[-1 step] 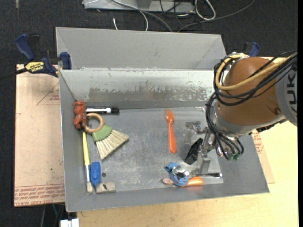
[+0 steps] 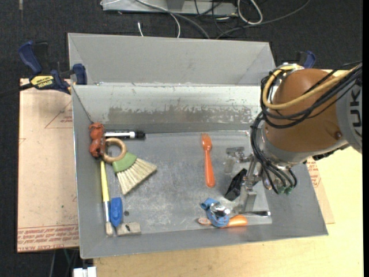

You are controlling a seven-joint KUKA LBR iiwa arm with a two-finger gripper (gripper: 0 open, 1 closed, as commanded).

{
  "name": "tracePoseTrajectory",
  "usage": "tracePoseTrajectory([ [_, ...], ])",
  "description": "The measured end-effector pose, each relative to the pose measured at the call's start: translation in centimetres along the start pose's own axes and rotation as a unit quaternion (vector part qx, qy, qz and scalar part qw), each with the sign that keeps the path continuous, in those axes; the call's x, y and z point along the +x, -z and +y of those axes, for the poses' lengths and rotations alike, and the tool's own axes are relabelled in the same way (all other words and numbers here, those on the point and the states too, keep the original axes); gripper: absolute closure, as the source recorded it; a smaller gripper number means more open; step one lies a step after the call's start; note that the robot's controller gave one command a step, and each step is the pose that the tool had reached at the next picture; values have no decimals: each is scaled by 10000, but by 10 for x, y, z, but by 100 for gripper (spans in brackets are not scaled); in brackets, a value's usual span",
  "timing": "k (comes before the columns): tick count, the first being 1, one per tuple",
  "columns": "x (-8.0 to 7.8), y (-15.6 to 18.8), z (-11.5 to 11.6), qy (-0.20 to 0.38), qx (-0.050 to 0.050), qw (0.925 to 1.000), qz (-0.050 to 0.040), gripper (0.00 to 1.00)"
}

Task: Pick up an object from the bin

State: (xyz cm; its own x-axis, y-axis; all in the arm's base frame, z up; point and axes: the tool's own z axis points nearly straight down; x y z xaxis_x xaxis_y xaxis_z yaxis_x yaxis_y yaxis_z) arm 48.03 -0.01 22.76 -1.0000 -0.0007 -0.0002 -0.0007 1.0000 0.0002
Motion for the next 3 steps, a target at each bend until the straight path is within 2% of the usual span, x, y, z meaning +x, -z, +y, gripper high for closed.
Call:
tracePoseTrajectory([
  [1,-19,-68,-35,583,1,9983,-24,0],
  [2,-81,-68,-71,2364,6,9716,-61,0],
  [3,-84,-128,-76,2631,-27,9648,37,0],
])
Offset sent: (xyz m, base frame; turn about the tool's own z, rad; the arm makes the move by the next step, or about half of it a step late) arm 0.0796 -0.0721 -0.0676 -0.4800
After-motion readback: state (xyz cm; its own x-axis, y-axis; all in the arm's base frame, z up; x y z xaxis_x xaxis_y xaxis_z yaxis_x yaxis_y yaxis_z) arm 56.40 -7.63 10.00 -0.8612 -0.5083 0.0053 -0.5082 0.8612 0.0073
